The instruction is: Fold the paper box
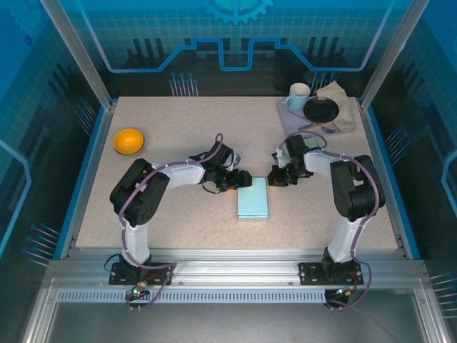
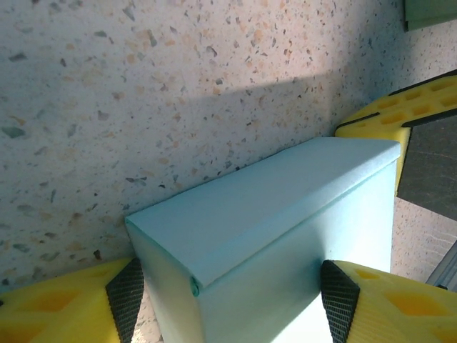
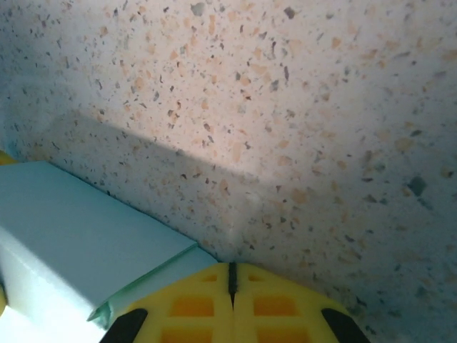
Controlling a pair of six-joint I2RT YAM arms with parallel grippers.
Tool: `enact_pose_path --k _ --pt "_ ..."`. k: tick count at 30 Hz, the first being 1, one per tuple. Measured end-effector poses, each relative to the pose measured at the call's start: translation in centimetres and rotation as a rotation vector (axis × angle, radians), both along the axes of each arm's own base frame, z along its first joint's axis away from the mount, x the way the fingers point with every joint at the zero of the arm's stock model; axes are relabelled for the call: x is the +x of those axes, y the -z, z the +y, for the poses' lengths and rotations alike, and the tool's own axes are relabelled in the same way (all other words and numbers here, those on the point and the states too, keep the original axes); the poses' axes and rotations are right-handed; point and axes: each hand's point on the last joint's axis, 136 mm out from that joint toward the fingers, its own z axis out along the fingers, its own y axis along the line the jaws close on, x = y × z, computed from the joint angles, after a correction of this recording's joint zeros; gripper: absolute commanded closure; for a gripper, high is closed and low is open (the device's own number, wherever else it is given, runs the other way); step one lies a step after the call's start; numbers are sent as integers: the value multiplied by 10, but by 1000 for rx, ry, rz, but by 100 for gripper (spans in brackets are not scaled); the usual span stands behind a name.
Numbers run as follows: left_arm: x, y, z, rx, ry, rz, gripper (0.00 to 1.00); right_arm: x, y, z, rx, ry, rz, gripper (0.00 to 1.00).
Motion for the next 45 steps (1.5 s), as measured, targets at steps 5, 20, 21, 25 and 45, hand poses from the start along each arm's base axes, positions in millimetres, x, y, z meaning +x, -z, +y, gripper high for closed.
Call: enact_pose_path --k 5,20,21,25,45 --pt "0 1 0 7 1 13 32 2 0 1 23 -2 0 96" --pt "3 2 -17 57 31 133 34 2 0 6 103 -67 -1 96" --pt "2 2 -18 61 31 142 34 2 0 6 105 -68 -2 96" --pt "0 2 -21 74 18 174 34 3 0 7 113 -68 -10 96" --pt "31 -4 -27 29 -27 44 27 -28 -7 -28 31 145 -37 95"
